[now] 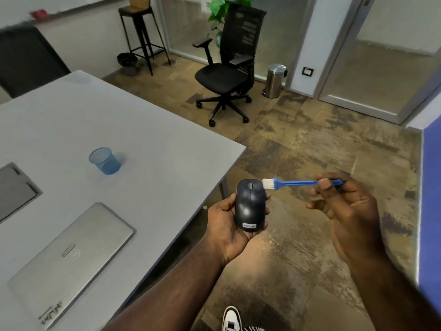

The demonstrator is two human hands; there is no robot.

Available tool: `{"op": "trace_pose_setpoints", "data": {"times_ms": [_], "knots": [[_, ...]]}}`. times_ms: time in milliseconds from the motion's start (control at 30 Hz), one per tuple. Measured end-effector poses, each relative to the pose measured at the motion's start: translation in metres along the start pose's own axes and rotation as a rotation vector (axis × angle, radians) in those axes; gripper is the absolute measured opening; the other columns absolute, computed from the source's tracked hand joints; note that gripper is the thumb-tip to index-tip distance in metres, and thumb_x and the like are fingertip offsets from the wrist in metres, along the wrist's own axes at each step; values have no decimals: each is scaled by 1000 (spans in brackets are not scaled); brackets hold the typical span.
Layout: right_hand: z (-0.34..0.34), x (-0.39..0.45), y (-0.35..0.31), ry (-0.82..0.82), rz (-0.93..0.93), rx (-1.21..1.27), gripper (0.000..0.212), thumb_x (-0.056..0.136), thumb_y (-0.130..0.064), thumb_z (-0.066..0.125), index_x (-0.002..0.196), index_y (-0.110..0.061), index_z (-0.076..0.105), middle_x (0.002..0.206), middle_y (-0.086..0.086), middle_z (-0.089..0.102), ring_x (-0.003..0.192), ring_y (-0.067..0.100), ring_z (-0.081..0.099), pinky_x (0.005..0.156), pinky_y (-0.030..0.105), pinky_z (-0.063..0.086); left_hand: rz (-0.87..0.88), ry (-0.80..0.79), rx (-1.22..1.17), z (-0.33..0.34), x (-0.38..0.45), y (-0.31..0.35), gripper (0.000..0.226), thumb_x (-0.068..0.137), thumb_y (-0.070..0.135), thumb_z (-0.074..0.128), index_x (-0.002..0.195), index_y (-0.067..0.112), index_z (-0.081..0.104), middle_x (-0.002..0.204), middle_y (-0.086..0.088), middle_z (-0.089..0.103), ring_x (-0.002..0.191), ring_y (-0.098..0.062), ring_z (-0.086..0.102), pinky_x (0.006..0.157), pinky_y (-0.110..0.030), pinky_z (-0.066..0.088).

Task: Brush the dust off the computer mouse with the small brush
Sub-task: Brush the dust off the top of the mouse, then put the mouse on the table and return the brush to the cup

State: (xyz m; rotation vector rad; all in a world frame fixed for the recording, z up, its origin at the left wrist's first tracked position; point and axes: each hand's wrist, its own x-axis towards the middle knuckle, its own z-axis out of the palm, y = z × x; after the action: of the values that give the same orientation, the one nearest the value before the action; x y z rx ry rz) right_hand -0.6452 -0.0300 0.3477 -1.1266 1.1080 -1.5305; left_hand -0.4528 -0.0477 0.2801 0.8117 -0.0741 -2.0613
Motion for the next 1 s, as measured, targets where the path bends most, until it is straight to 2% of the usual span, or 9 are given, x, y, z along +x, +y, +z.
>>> {"op": "trace_pose_setpoints", "data": {"times_ms": [33,133,267,333,400,567,800,933,1000], "knots": [[3,2,5,17,78,61,29,67,-51,79,84,-27,76,76,-5,68,70,8,64,56,23,55,14,7,-1,-2,-2,3,53,94,36,34,123,3,65,125,-21,63,88,-31,63,70,-39,51],[20,1,18,2,319,229,16,69,-32,72,80,-21,73,69,-3,67,60,5,63,48,19,50,81,34,-5,-10,-10,14,49,89,32,45,123,2,64,119,-21,65,85,-33,64,70,-40,51],[52,-3,39,-84,548,303,19,71,-18,67,90,-16,62,79,1,73,56,8,65,46,17,49,190,117,12,-30,-23,32,60,76,21,58,132,-2,53,108,-21,65,85,-34,64,70,-39,51],[71,-3,51,-156,634,283,16,84,-10,59,99,-15,64,82,1,74,60,8,66,47,17,50,237,182,-24,-44,-29,41,53,76,17,58,126,0,57,100,-18,68,83,-32,64,70,-39,53],[91,-1,65,-228,696,225,21,93,-4,51,106,-13,65,80,0,74,64,8,68,49,18,52,288,228,-68,-59,-36,52,50,78,16,58,125,0,58,105,-18,68,86,-32,65,74,-43,55],[150,10,95,-383,745,67,19,97,-6,51,104,-9,68,80,2,73,74,12,71,60,24,57,395,311,-172,-95,-53,85,39,87,9,57,125,2,57,125,-23,60,109,-37,59,93,-53,49],[236,22,140,-437,650,-184,16,101,-20,49,100,-20,65,110,1,73,111,19,65,95,38,50,469,580,-89,-148,-53,131,37,90,13,62,126,7,57,123,-19,62,111,-35,59,85,-47,55],[277,22,166,-469,592,-299,16,103,-24,46,100,-26,62,123,0,68,118,21,59,99,40,47,477,653,-22,-172,-46,153,36,89,18,63,124,9,60,118,-14,66,108,-28,61,79,-38,51],[296,24,176,-469,580,-350,15,102,-25,47,98,-29,62,122,1,67,116,22,61,98,40,48,464,657,0,-183,-42,165,34,90,19,62,123,10,61,115,-13,68,107,-27,61,82,-38,50]]}}
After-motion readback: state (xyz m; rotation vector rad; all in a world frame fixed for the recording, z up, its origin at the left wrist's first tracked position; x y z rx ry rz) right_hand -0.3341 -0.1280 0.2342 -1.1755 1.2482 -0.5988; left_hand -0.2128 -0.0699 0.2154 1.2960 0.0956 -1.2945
